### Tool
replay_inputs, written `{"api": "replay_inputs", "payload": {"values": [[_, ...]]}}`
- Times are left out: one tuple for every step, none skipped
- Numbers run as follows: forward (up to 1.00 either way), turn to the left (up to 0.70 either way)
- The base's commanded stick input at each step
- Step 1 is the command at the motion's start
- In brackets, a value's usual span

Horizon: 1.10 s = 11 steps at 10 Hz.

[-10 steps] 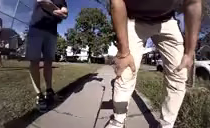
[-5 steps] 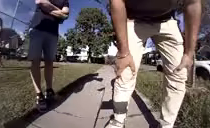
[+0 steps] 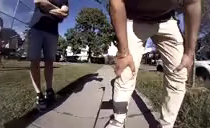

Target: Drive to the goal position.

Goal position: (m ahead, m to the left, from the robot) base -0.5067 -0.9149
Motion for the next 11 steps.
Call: {"api": "replay_inputs", "payload": {"values": [[0.05, -0.01], [0.04, -0.01], [0.02, 0.0], [0.01, 0.0], [0.0, 0.0], [0.0, 0.0], [0.02, 0.0], [0.04, -0.01], [0.05, -0.01], [0.05, -0.01], [0.05, -0.01]]}}
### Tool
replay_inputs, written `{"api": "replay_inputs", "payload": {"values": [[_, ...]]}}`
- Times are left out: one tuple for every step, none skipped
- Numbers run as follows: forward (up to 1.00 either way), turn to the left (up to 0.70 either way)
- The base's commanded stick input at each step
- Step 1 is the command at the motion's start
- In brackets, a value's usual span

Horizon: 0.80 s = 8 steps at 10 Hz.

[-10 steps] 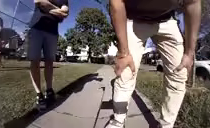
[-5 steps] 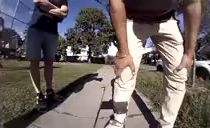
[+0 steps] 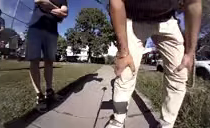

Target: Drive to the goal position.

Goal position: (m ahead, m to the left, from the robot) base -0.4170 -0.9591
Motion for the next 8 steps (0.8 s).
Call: {"api": "replay_inputs", "payload": {"values": [[0.05, -0.01], [0.05, -0.01], [0.02, 0.0], [0.01, 0.0], [0.05, -0.01], [0.05, -0.01], [0.05, -0.01], [0.05, -0.01]]}}
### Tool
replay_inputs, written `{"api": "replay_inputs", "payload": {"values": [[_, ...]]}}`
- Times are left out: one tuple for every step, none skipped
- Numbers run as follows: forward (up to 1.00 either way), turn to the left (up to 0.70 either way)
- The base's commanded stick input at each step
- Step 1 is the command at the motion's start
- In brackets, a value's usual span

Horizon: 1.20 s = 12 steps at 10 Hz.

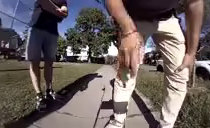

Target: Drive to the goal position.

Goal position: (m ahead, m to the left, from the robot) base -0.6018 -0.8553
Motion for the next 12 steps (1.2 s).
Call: {"api": "replay_inputs", "payload": {"values": [[0.05, -0.01], [0.05, -0.01], [0.05, -0.01], [0.05, -0.01], [0.05, -0.01], [0.05, -0.01], [0.03, -0.01], [0.0, 0.0], [0.02, 0.0], [0.04, -0.01], [0.05, -0.01], [0.05, -0.01]]}}
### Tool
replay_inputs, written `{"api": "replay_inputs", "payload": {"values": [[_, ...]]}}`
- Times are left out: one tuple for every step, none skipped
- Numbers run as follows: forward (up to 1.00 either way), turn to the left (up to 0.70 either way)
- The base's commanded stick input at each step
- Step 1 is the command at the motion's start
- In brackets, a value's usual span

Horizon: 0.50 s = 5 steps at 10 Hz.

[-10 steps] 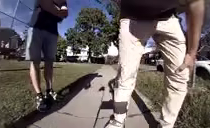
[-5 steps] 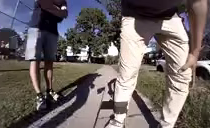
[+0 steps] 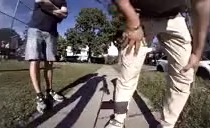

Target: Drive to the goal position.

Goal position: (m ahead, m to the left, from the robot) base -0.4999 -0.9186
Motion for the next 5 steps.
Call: {"api": "replay_inputs", "payload": {"values": [[0.04, -0.01], [0.03, -0.01], [0.02, 0.0], [0.01, 0.0], [0.0, 0.0]]}}
